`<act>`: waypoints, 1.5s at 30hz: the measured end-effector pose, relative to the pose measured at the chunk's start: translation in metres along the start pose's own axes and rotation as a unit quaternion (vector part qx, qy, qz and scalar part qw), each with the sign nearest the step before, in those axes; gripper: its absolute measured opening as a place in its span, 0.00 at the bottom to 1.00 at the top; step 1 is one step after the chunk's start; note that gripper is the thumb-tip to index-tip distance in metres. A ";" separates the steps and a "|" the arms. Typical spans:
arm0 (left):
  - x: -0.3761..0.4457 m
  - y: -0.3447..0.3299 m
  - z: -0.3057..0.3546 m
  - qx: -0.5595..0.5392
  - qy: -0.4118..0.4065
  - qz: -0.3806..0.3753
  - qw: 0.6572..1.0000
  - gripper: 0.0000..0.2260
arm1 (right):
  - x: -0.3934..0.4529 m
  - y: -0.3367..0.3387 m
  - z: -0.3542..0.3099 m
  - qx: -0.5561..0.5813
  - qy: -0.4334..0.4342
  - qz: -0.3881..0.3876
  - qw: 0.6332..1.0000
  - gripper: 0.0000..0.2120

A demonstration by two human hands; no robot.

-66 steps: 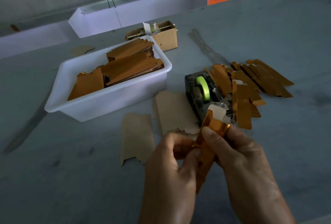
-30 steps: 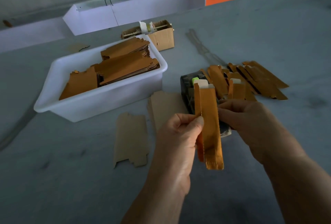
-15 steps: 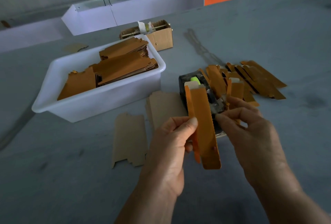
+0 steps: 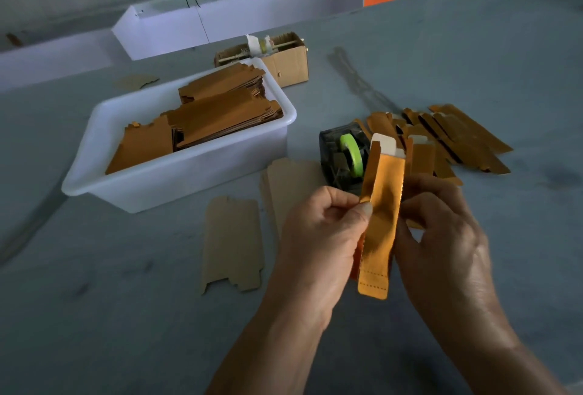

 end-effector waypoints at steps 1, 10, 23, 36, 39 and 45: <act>0.000 0.000 0.000 0.007 0.003 0.004 1.000 0.05 | 0.001 0.002 -0.001 -0.009 0.001 -0.004 1.000 0.03; 0.004 0.003 0.003 -0.005 0.062 -0.016 0.998 0.04 | -0.001 0.031 -0.009 0.323 -0.040 -0.162 0.932 0.10; -0.008 0.003 0.008 -0.058 0.061 -0.053 0.995 0.02 | 0.003 0.024 -0.028 0.256 0.053 -0.192 0.946 0.10; -0.014 0.001 0.006 -0.093 0.068 -0.057 0.992 0.02 | 0.003 0.023 -0.028 0.154 0.023 -0.156 0.975 0.26; -0.013 0.002 0.004 -0.091 0.072 -0.064 0.991 0.01 | 0.001 0.022 -0.027 0.120 0.018 -0.153 0.981 0.30; -0.014 0.003 0.002 -0.076 0.059 -0.048 0.994 0.03 | -0.001 0.021 -0.029 0.093 0.008 -0.133 0.987 0.26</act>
Point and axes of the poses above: each hand's wrist, its own x-axis towards the middle knuckle, its own y-axis out of the back of the hand, z = x × y, the point moved 5 cm from there along x, towards the middle knuckle, and after that the axes turned 7 degrees about -z, right-handed, at the moved point
